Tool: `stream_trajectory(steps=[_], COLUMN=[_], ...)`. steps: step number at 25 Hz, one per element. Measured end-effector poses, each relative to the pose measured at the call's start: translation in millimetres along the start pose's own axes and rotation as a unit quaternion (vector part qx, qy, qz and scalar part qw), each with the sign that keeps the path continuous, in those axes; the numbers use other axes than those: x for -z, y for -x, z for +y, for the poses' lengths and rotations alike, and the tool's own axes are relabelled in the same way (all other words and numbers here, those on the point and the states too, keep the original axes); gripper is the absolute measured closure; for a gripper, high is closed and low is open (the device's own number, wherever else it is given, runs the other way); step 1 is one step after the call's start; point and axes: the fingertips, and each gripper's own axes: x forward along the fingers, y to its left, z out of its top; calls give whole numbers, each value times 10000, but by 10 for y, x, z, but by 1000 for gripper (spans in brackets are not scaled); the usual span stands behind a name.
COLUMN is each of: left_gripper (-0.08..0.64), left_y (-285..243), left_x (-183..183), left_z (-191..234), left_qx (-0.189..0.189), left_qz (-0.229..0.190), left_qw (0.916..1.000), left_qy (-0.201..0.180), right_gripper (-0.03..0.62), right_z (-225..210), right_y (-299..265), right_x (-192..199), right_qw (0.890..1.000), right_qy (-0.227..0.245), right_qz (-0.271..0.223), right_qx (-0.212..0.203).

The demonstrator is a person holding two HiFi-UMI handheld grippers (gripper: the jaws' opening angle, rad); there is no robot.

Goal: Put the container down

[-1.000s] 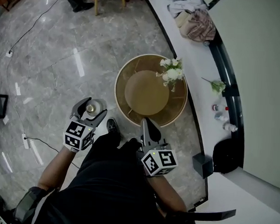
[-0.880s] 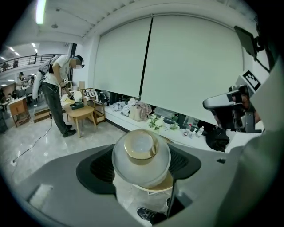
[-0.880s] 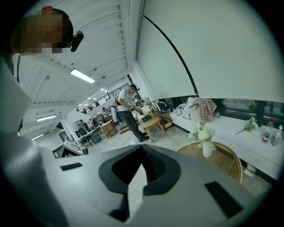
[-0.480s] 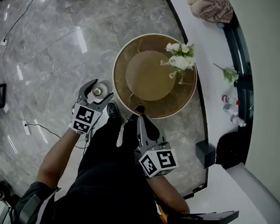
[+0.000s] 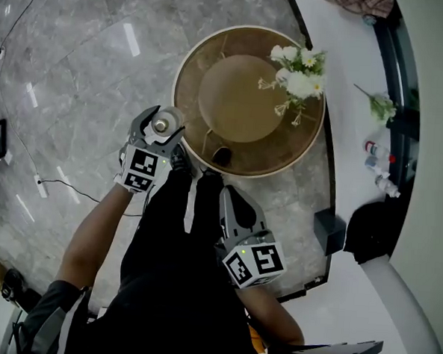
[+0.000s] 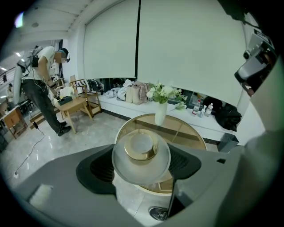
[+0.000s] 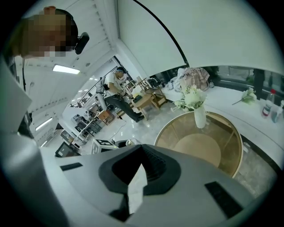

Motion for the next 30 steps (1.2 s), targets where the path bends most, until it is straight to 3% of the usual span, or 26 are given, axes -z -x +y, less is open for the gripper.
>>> stream_trajectory(steps=[20,30], left_gripper=[222,222], left_y=[-1146,-1462], left_x=[894,1077], left_z=[10,3], left_qx=[44,101], left_qz=[585,756], left_qw=[9983,9970], left_qy=[-50,-163], right_gripper=[586,586], right_z=[-463,-517], right_y=[-313,-413], right_x=[662,832], right_qw=[9967,9948], right_qy=[-429,-535], right_qz=[614,803], right_qx=[296,314])
